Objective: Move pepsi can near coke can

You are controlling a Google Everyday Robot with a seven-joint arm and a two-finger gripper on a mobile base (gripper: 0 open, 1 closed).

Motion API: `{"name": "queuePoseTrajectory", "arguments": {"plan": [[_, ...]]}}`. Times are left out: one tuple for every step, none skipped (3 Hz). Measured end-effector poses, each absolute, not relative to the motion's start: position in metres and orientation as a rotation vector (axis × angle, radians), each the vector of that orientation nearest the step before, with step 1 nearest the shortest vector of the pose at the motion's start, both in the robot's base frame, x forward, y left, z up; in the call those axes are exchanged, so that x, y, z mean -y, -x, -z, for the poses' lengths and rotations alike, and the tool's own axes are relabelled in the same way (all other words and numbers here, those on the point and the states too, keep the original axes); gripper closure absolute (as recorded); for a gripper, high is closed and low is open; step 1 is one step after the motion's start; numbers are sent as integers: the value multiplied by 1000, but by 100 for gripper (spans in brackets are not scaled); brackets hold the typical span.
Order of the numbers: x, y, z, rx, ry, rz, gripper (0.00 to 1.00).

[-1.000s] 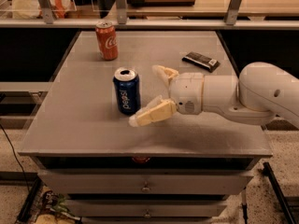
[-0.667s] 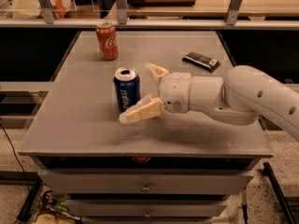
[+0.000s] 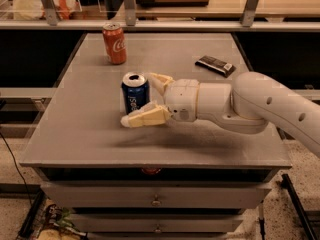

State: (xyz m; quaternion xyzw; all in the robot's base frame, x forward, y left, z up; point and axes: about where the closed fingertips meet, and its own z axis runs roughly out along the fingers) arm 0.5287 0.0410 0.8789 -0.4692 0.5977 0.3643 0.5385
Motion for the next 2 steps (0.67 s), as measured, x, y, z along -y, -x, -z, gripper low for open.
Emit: {"name": "queuePoseTrajectory", "arguments": {"plan": [[-43,-528,-876,-1416,1121,-879,42],[-45,-526,-870,-1417,1121,-896,65]]}}
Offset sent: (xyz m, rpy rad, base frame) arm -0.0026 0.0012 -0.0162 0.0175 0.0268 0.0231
